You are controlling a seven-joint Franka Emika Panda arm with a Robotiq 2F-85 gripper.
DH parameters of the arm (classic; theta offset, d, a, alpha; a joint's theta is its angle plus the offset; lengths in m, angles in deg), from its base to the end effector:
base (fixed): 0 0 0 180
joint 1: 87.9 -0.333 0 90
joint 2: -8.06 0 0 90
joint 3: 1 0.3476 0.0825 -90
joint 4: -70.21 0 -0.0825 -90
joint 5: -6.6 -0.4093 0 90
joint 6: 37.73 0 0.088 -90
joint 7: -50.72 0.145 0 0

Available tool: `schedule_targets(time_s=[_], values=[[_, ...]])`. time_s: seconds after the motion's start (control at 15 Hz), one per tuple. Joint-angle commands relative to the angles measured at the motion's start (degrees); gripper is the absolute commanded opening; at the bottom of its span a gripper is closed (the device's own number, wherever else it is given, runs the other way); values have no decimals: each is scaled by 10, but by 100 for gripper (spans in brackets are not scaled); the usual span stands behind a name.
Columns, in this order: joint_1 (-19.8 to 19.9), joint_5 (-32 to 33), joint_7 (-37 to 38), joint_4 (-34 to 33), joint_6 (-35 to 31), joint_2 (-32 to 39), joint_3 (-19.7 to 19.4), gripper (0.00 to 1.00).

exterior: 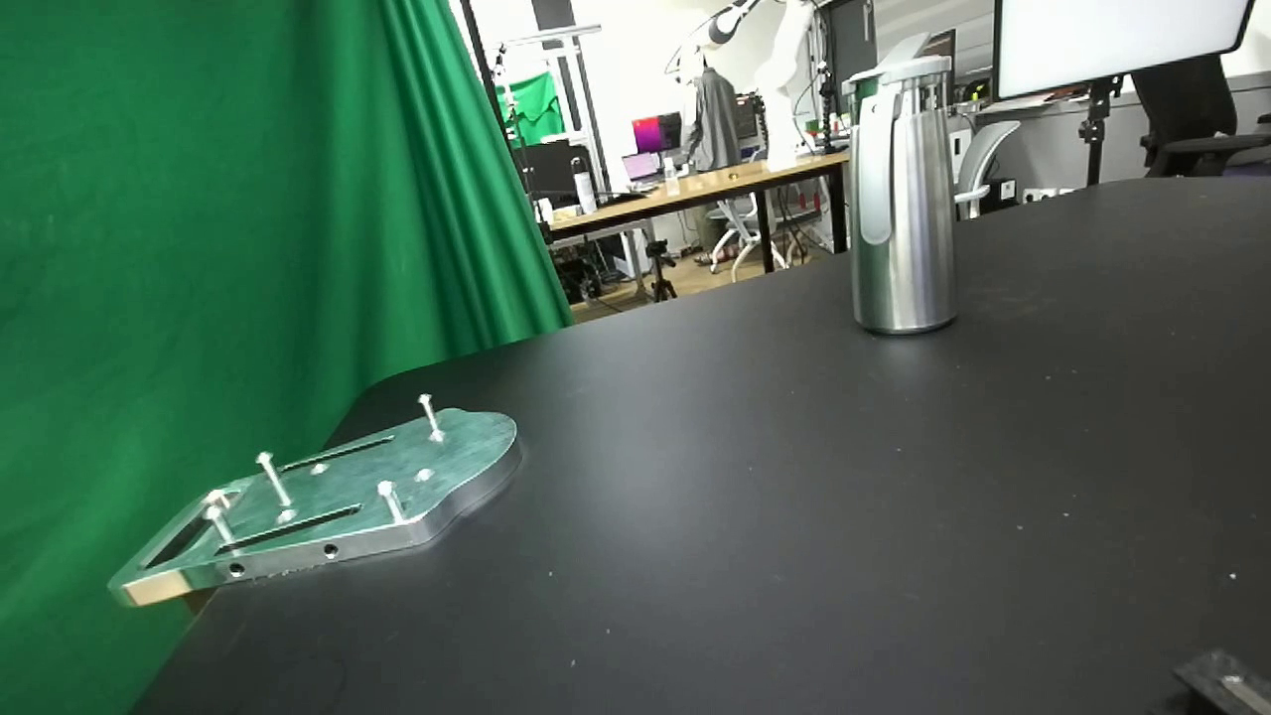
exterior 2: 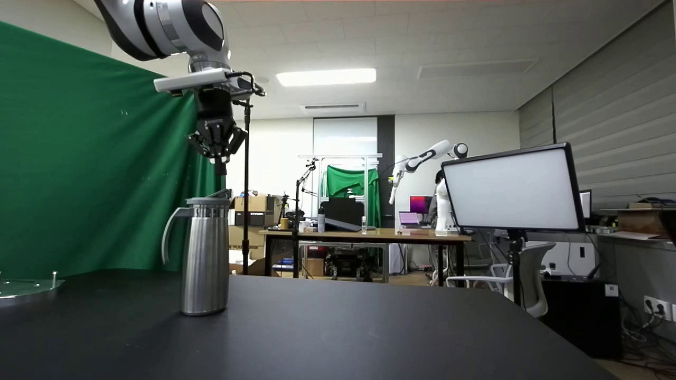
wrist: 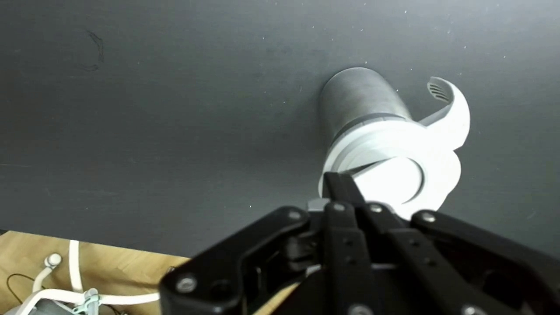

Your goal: Press down the object on top of the flask

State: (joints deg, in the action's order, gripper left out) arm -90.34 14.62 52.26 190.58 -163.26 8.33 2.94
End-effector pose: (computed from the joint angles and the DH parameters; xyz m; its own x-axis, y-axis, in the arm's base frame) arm 0.5762 0.0550 0.4062 0.9828 0.1646 0.0836 0.1543 -0.9810 0.1175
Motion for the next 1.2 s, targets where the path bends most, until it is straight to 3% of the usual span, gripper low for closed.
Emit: schedule_targets(time_s=[0.0, 1.13], values=[[-3, 10, 15, -5, -11, 14, -3, 0], [-7, 17, 17, -8, -45, 68, -6, 0]])
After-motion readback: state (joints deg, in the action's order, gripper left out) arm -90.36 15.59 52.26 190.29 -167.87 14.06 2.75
